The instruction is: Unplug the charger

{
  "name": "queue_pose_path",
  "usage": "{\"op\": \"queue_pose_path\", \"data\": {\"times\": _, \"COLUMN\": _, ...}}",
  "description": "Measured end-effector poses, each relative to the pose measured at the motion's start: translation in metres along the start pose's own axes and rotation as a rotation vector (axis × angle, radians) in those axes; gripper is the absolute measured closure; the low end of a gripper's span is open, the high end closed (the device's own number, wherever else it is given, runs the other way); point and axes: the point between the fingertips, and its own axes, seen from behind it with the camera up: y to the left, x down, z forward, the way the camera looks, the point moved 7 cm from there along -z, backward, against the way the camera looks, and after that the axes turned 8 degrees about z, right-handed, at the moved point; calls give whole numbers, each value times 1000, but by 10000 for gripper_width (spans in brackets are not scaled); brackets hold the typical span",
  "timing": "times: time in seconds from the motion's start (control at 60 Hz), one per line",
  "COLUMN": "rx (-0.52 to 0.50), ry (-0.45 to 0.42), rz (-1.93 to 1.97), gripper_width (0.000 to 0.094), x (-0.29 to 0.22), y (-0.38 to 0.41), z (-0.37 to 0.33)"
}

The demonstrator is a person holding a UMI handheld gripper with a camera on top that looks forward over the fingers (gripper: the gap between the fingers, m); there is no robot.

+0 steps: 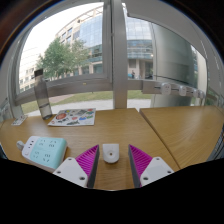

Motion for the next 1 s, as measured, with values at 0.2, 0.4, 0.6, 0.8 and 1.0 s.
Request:
{"op": "queue_pose_path", "data": {"times": 0.2, "rx": 12, "ry": -135, "rz": 24, "gripper_width": 222, "x": -54, "y": 34, "z": -70}}
{"op": "queue_pose_path", "data": {"times": 0.4, "rx": -43, "ry": -157, "rz": 51, "gripper_width": 172, "x": -40, "y": 114, "z": -161}}
{"op": "queue_pose_path", "data": {"times": 0.6, "rx": -90, "ry": -24, "rz": 11, "gripper_width": 141, "x": 49, "y": 204, "z": -206}}
{"op": "queue_pose_path", "data": {"times": 0.8, "rx": -192, "ry": 21, "rz": -52, "gripper_width": 139, "x": 91, "y": 277, "z": -250}}
{"op": "queue_pose_path", "data": {"times": 1.0, "rx": -221, "ry": 8, "rz": -79, "gripper_width": 140, "x": 99, "y": 301, "z": -274}}
